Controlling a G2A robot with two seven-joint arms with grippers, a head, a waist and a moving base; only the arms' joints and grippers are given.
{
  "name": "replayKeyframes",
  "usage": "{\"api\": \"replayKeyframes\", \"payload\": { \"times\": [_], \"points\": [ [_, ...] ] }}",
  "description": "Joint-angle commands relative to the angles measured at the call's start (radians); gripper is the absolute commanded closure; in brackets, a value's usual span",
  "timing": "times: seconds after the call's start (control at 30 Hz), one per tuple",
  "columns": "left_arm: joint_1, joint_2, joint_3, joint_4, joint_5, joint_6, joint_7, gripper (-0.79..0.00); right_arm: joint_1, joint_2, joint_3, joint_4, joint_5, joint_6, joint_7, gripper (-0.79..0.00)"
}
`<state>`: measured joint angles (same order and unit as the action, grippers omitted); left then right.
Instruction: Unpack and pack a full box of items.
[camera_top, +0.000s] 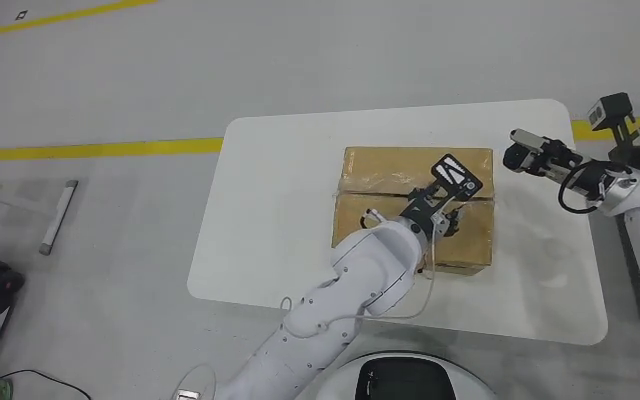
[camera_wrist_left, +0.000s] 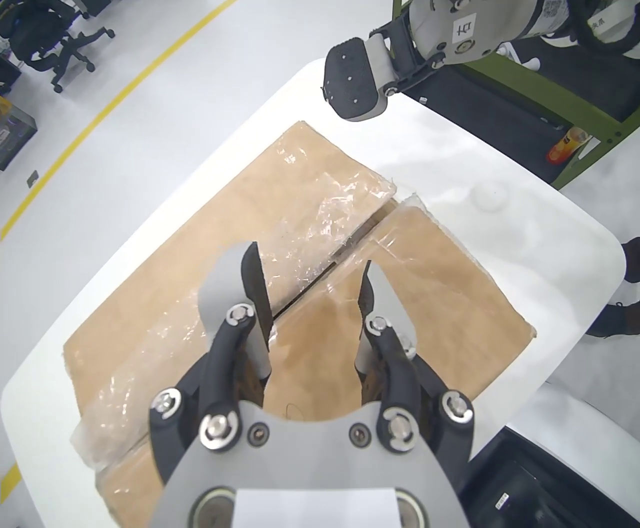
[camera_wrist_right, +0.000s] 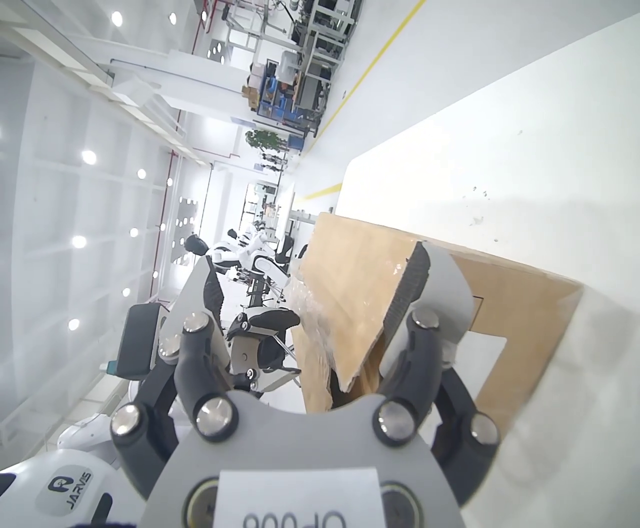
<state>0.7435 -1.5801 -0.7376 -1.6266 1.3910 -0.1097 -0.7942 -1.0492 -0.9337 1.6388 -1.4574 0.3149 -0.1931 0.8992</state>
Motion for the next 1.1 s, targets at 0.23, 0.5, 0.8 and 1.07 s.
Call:
{"api": "replayKeyframes", "payload": {
  "times": [0.23,0.5,0.8,1.07],
  "points": [
    [-0.007,-0.013,-0.01,-0.037,-0.012,-0.002,-0.027,-0.785,0.001,0.009,0.021,-0.023,-0.054,-0.062,0.007,-0.757],
    [0.062,0.003,-0.074,-0.147,0.002,-0.032,-0.089,-0.785,0.031,0.021,0.004,-0.05,-0.188,-0.089,0.047,-0.754],
    [0.151,0.026,-0.191,-0.291,0.044,-0.03,-0.123,-0.785,0.088,0.026,-0.061,-0.105,-0.403,-0.152,-0.016,-0.243],
    [0.219,0.045,-0.322,-0.388,0.09,-0.006,-0.117,-0.588,0.19,0.001,-0.238,-0.129,-0.537,-0.124,-0.15,0.0]
  ]
}}
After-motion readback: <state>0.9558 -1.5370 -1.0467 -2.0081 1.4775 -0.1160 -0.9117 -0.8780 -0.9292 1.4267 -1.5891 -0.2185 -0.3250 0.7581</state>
